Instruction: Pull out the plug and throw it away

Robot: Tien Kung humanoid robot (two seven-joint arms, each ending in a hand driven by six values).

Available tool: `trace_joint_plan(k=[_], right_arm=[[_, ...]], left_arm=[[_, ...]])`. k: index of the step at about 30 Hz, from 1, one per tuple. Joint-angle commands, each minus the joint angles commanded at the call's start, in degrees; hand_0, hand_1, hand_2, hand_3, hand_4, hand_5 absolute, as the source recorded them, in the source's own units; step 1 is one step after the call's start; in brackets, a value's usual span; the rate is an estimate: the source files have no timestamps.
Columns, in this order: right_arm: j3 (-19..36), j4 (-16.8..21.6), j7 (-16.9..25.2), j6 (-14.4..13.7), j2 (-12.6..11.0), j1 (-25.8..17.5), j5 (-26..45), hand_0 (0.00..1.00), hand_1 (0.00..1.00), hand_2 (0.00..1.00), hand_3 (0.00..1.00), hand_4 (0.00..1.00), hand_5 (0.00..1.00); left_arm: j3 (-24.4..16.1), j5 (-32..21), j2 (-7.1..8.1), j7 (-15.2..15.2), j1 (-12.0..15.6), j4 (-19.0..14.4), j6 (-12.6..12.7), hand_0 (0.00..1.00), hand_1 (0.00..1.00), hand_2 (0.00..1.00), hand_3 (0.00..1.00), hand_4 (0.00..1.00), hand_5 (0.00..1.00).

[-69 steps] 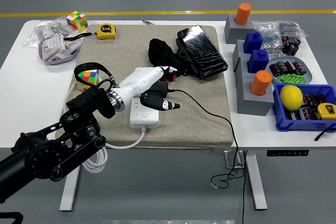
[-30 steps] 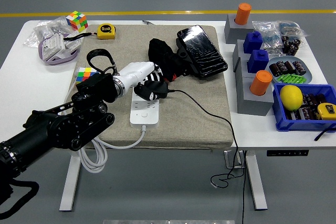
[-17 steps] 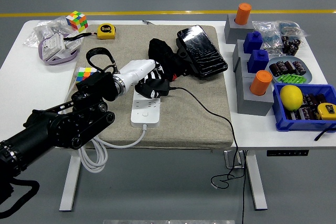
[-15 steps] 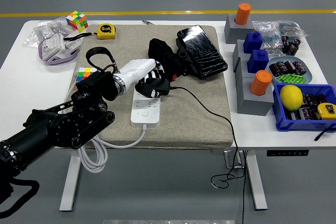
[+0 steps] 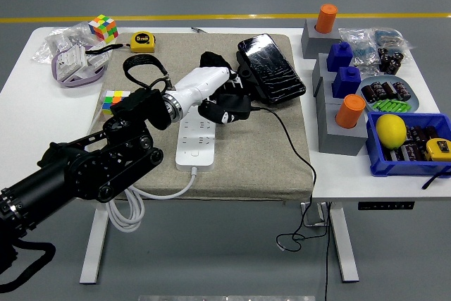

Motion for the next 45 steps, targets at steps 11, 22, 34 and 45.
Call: trace_joint_plan(k=[11, 22, 34, 45], right_arm=[[-0.18, -0.06, -0.03, 0.07, -0.08, 0.29, 0.12, 0.568, 0.645, 0.67, 0.567, 0.973, 0.48], [-0.38, -0.09, 0.02, 0.19, -0.08, 0.37, 0.14, 0.567, 0.645, 0.669, 0.567, 0.973, 0.48], [-0.23, -0.05, -0.01, 0.13, -0.13, 0.51, 0.15, 0.563, 0.645, 0.669, 0.567, 0.972, 0.48], [-0.51, 0.02, 0.01, 0.08, -0.09, 0.4, 0.22, 0.566, 0.645, 0.669, 0.566, 0.972, 0.48]], left_arm=[[8.09, -5.22, -3.63, -0.88, -1.47, 5.72, 2.02, 0.316, 0.427, 0.424, 0.533, 0.737, 0.002], [10.25, -8.17, -4.48, -2.21, -1.43, 7.02, 2.9, 0.608, 0.624, 0.546, 0.65, 0.969, 0.002], [10.11, -6.53, -4.29, -3.14, -1.17, 7.75, 2.0, 0.915, 0.927, 0.905, 0.97, 0.998, 0.324], [2.14, -2.69, -1.09, -4.6, 4.22, -0.38, 4.38, 0.998, 0.998, 0.998, 0.998, 0.998, 0.602]])
